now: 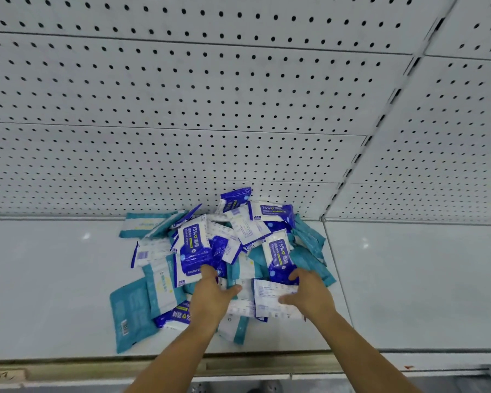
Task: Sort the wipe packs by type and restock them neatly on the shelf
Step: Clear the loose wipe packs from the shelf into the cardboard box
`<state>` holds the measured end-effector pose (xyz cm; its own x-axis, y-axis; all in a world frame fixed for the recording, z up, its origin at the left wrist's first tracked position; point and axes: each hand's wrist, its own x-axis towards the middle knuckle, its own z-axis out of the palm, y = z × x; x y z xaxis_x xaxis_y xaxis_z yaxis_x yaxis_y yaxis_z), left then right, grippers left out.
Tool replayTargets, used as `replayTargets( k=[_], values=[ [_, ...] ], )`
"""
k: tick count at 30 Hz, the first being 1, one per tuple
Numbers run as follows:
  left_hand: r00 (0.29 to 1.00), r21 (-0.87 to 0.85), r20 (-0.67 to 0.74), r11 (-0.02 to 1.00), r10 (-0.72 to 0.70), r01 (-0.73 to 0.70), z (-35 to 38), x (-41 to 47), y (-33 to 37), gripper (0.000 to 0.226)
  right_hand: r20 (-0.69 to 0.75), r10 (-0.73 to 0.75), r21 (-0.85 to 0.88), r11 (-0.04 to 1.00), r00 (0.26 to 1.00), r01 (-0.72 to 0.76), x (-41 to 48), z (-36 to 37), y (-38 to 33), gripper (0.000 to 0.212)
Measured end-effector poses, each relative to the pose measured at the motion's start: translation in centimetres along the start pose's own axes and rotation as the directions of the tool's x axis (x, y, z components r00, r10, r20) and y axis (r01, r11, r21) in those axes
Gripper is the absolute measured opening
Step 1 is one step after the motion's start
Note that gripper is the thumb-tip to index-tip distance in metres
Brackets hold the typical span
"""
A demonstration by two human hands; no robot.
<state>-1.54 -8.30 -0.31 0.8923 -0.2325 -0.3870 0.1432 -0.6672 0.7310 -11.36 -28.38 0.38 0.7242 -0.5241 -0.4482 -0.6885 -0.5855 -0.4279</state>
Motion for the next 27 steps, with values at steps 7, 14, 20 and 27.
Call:
replayTargets(
  k=[7, 14, 20, 27],
  values=[
    [0.992, -0.19, 0.109, 0.979, -0.056, 0.076, -1.2, 0.9, -0.6, 0.05, -0.014, -0.089, 0.174, 0.981, 0.996, 0.091, 0.2, -2.9, 1.3, 0.025],
    [0.967, -0.216, 0.21, 0.958, -0.145, 0.19, -2.8, 0.9, -1.7, 0.028, -0.071, 0.05, 0.185, 0.982, 0.996, -0.037, 2.0, -3.4, -0.6, 0.033],
    [0.979, -0.099, 0.167, 0.985, -0.121, 0.139, -2.3, 0.3, 0.2, 0.032, -0.06, 0.081, 0.202, 0.977, 0.995, -0.068, 2.2, -2.7, -3.0, 0.037],
    [0.968, -0.212, 0.17, 0.952, -0.186, 0.22, -2.9, 0.3, -1.2, 0.034, -0.041, 0.048, 0.305, 0.952, 0.998, -0.033, 2.4, -2.1, -2.5, 0.061]
  ],
)
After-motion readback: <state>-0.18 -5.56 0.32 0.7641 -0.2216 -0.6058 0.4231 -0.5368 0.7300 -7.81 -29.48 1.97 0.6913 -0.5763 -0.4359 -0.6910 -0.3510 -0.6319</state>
